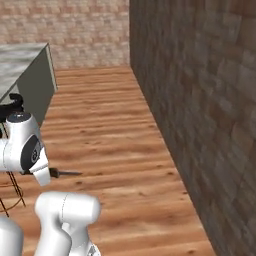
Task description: Pick up the knife from the drawer and place it on the cutting board. Then place the meat from the plate to the cutting board.
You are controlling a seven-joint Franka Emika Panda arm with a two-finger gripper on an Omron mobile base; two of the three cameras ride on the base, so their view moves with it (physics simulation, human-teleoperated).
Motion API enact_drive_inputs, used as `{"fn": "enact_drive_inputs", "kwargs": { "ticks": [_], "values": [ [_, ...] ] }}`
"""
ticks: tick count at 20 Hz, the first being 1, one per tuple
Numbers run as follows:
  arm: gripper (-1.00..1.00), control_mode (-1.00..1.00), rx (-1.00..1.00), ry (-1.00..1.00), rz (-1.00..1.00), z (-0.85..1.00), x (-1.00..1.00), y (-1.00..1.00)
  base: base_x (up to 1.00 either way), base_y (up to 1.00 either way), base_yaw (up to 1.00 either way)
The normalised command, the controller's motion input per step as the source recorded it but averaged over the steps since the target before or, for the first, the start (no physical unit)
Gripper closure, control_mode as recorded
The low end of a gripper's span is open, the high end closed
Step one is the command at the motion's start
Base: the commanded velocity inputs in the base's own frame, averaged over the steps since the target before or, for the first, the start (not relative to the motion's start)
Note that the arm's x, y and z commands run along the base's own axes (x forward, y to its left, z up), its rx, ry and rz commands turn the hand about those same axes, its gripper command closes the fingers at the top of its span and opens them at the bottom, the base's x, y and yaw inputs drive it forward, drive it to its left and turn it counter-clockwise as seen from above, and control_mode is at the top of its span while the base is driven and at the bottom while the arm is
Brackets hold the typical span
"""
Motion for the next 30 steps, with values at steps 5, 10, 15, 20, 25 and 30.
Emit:
{"fn": "enact_drive_inputs", "kwargs": {
  "ticks": [5, 10, 15, 20, 25, 30],
  "values": [
    [1.00, 1.00, 0.00, 0.00, 0.00, 0.00, 0.00, 0.00, 1.00, -0.02, 0.41],
    [1.00, 1.00, 0.00, 0.00, 0.00, 0.00, 0.00, 0.00, 1.00, -0.08, 0.41],
    [1.00, 1.00, 0.00, 0.00, 0.00, 0.00, 0.00, 0.00, 0.98, -0.19, 0.40],
    [1.00, 1.00, 0.00, 0.00, 0.00, 0.00, 0.00, 0.00, 0.83, -0.38, 0.37],
    [1.00, 1.00, 0.00, 0.00, 0.00, 0.00, 0.00, 0.00, 0.74, -0.50, 0.36],
    [1.00, 1.00, 0.00, 0.00, 0.00, 0.00, 0.00, 0.00, 0.68, -0.49, 0.38]
  ]
}}
